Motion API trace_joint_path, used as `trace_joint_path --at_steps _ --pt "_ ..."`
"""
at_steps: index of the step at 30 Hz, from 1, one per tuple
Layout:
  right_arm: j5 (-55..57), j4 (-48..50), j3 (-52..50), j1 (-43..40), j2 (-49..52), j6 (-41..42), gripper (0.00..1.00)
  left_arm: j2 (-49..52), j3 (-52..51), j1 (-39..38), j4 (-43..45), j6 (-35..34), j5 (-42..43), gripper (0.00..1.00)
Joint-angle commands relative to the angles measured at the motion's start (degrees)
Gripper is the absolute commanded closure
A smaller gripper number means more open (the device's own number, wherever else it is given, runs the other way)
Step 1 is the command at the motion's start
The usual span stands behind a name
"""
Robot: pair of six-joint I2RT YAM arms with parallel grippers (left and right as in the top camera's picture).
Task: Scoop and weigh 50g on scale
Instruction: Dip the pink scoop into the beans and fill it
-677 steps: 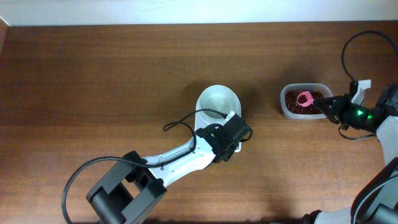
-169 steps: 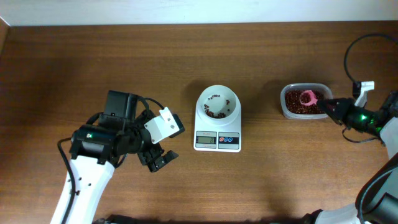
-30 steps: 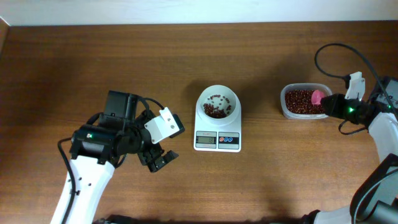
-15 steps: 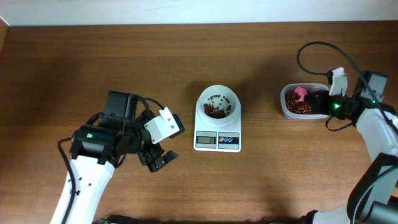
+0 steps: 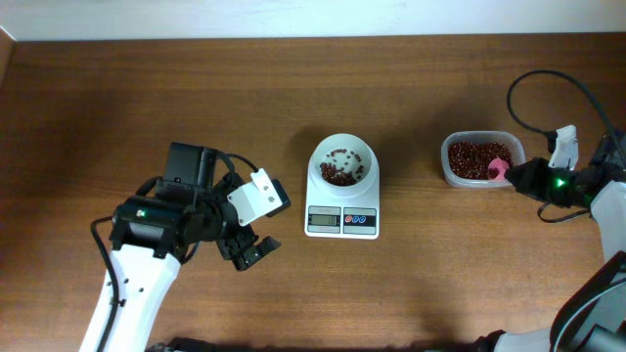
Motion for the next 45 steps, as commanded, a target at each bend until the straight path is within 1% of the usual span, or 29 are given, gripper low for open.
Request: trace_joint_path --at_steps 1,7,9,12,15,19,25,27,28,37,40,42,43,45 --pt "0.26 -2.21 0.76 0.04 -1.16 -0.94 0.96 -0.07 -0.33 0.24 -0.09 0.94 0.63 0.01" --pt "-0.46 -3.80 0.74 4.85 -0.98 -0.90 0.96 -0.07 -0.33 0.24 -0.07 0.92 0.63 0.01" --pt "-2.40 -3.85 0.74 5.60 -0.98 -0.44 0.96 -0.09 -0.33 0.24 -0.07 0.94 0.63 0.01" --pt "-3.85 -3.85 0.74 5.57 -0.83 1.51 0.96 -0.07 -0.33 0.24 -0.07 0.94 0.63 0.01" --pt "-5.16 -3.82 0.74 5.60 1.09 1.49 0.96 -0.07 -0.33 0.24 -0.07 0.94 0.63 0.01" --pt "-13.31 -3.63 0.74 5.60 3.78 1.46 0.96 -0.07 -0.33 0.24 -0.09 0.94 0.63 0.01" --pt "-14.19 -2.05 0.59 5.57 5.46 1.49 0.96 -0.09 -0.33 0.24 -0.07 0.94 0.63 0.01" --pt "-19.41 -0.52 0.59 5.42 7.43 1.46 0.96 -0.07 -0.33 0.24 -0.07 0.94 0.63 0.01" --pt "-20.13 0.55 0.59 5.35 7.61 1.46 0.96 -0.07 -0.33 0.24 -0.07 0.92 0.63 0.01" --pt "-20.15 2.67 0.59 5.35 7.65 1.49 0.96 -0.07 -0.33 0.24 -0.07 0.94 0.63 0.01" --pt "-22.36 2.69 0.59 4.11 7.65 1.53 0.96 -0.09 -0.33 0.24 -0.07 0.94 0.63 0.01" --pt "-27.21 2.64 0.59 1.33 7.65 1.88 0.96 -0.09 -0.33 0.24 -0.07 0.94 0.63 0.01" --pt "-27.39 2.62 0.59 0.22 7.65 3.48 0.96 -0.07 -0.33 0.24 -0.07 0.94 0.63 0.01" --pt "-27.39 2.62 0.59 -1.31 7.65 4.09 0.96 -0.07 -0.33 0.24 -0.07 0.94 0.63 0.01"
